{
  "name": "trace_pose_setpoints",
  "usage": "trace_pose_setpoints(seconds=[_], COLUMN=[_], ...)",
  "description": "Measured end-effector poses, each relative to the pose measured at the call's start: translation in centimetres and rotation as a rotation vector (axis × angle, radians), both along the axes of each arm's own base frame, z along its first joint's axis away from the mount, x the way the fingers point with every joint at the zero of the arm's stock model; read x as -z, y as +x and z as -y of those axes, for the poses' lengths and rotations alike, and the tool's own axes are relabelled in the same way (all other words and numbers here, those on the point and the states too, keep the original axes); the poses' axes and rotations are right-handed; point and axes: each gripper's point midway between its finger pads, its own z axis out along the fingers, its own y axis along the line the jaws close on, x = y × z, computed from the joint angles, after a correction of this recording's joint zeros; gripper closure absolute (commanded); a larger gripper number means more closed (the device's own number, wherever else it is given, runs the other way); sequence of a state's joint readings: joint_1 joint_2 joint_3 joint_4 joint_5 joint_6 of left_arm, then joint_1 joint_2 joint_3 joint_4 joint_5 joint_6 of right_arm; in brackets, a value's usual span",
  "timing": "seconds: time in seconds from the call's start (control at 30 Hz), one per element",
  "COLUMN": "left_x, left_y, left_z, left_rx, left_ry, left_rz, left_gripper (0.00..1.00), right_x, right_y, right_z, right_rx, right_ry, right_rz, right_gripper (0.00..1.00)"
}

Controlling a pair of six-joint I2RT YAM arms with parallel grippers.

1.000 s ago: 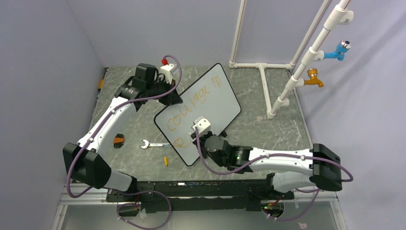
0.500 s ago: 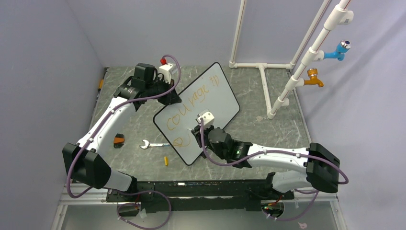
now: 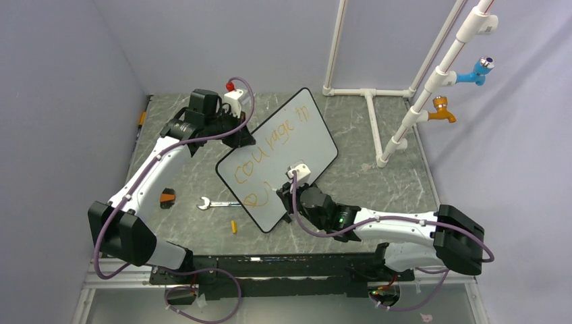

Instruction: Write a sentence on the whiteboard

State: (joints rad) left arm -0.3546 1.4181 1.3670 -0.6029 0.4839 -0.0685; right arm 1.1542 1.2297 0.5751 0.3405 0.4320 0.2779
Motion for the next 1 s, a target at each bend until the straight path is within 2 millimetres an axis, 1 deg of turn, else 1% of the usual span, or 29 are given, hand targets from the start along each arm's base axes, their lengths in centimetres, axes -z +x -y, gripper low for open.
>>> trace_pose_setpoints(seconds=[0.17, 0.33, 0.43, 0.53, 0.7, 1.0], left_x=[0.0, -0.1, -0.2, -0.2, -0.1, -0.1], left_y=[0.0, 0.1, 0.3, 0.3, 0.3, 0.3], left_z=[0.0, 0.0, -0.1, -0.2, -0.2, -0.1], left_rx=[0.0, -0.002, -0.009, -0.011, -0.011, -0.012], left_ry=[0.0, 0.0, 0.001, 0.002, 0.002, 0.0], left_rz=[0.0, 0.005, 0.013, 0.013, 0.013, 0.01], left_gripper=[1.0, 1.0, 1.0, 1.0, 1.0, 1.0], right_x=[0.0, -0.3, -0.8, -1.9, -2.9, -3.1], right_y=[0.0, 0.4, 1.3, 2.5, 3.6, 3.5], right_z=[0.0, -0.2, -0.3, -0.3, -0.3, -0.1], right_rx=[0.003, 0.001, 0.014, 0.036, 0.054, 0.046], right_ry=[0.001, -0.038, -0.053, -0.048, -0.044, -0.055], right_rz=[-0.001, 0.005, 0.014, 0.031, 0.05, 0.046], right_gripper=[1.0, 1.0, 1.0, 1.0, 1.0, 1.0])
